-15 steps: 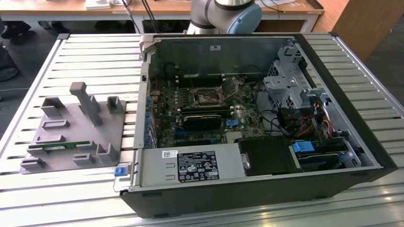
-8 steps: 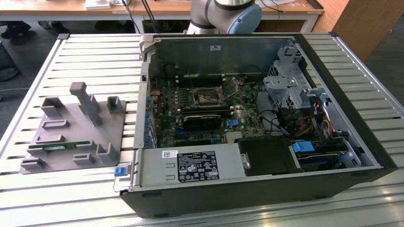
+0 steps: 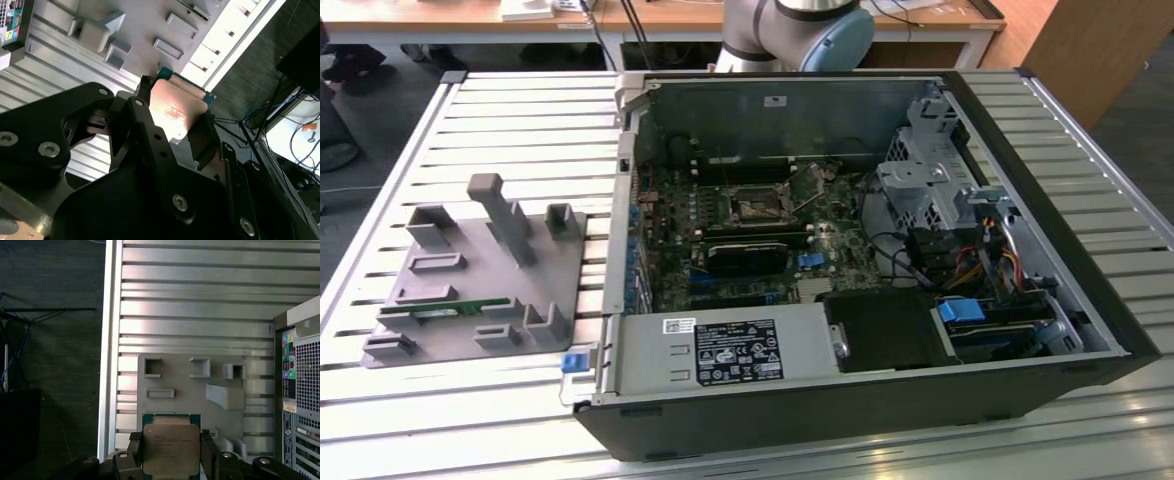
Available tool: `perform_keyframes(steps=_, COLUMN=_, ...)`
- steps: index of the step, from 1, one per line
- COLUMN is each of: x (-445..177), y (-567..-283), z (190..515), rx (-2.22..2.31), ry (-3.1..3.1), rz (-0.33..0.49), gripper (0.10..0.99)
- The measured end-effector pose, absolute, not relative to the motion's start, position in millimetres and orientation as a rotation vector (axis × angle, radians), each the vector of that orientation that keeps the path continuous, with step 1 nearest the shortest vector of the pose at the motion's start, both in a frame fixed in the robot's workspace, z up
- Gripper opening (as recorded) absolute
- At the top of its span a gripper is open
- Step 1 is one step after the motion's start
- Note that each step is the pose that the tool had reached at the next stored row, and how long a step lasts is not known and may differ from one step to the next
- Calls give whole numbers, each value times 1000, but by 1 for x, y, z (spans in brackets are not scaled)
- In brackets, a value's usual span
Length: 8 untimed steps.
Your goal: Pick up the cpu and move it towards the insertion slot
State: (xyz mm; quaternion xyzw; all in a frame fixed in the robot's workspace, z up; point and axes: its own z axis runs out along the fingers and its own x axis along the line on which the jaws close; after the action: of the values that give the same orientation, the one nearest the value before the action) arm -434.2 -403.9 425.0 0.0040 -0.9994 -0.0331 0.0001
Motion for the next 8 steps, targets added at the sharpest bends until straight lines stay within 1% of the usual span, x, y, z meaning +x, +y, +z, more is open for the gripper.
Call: perform_keyframes(steps=8, x=-417, y=-404, z=425, rx=12, ry=-3140, rz=-104, gripper=545)
